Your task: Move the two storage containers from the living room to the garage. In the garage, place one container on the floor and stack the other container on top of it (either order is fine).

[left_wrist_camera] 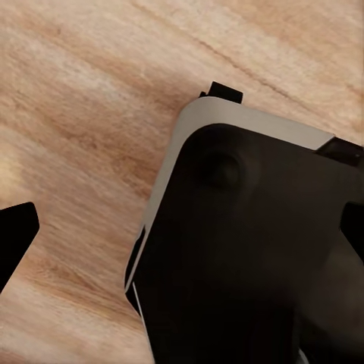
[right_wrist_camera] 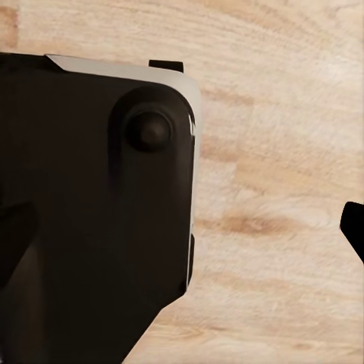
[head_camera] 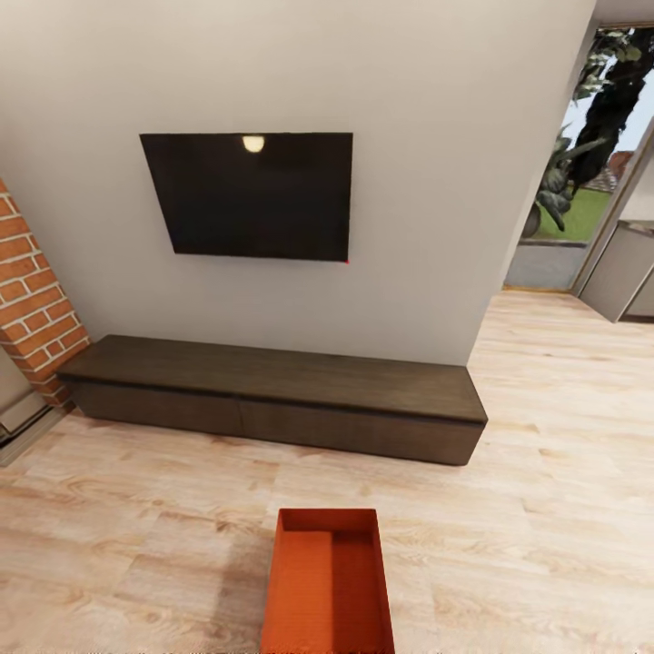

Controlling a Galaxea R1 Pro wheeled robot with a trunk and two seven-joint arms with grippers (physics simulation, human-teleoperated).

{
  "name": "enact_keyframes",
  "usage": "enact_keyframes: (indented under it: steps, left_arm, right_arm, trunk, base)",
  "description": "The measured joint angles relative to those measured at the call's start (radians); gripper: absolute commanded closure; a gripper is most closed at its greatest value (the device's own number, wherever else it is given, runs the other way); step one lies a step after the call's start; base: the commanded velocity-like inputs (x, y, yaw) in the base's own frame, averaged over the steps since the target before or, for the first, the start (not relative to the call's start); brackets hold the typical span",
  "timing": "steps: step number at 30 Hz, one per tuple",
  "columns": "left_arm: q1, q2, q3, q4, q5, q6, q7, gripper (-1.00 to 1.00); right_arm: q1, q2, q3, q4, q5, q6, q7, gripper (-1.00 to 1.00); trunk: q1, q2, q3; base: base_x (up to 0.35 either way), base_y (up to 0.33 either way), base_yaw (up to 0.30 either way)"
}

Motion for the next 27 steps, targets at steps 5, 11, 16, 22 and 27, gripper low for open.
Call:
enact_keyframes:
  steps: [5, 11, 16, 22, 27]
  left_arm:
    - [0.000, 0.000, 0.000, 0.000, 0.001, 0.000, 0.000, -1.00]
    - [0.000, -0.001, -0.002, 0.002, 0.003, 0.000, 0.000, -1.00]
    - [0.000, -0.003, -0.003, 0.002, -0.004, 0.000, 0.001, -1.00]
    - [0.000, -0.003, -0.003, 0.002, 0.002, 0.000, 0.001, -1.00]
    - [0.000, -0.003, -0.003, 0.003, 0.002, 0.000, 0.001, -1.00]
  right_arm:
    - [0.000, 0.001, 0.000, 0.000, 0.000, 0.000, 0.000, -1.00]
    - [0.000, 0.000, 0.000, 0.000, -0.001, 0.000, 0.000, -1.00]
    - [0.000, 0.000, -0.001, 0.000, -0.001, 0.000, 0.000, -1.00]
    - [0.000, -0.001, -0.001, 0.000, -0.001, 0.000, 0.000, -1.00]
    - [0.000, -0.001, -0.001, 0.000, -0.001, 0.000, 0.000, -1.00]
  trunk:
    - [0.000, 0.000, -0.008]
    - [0.000, 0.000, -0.018]
    - [0.000, 0.000, -0.026]
    - [0.000, 0.000, -0.035]
    - [0.000, 0.000, -0.043]
  base:
    - [0.000, 0.000, 0.000]
    - [0.000, 0.000, 0.000]
    - [0.000, 0.000, 0.000]
    - [0.000, 0.000, 0.000]
    - [0.000, 0.000, 0.000]
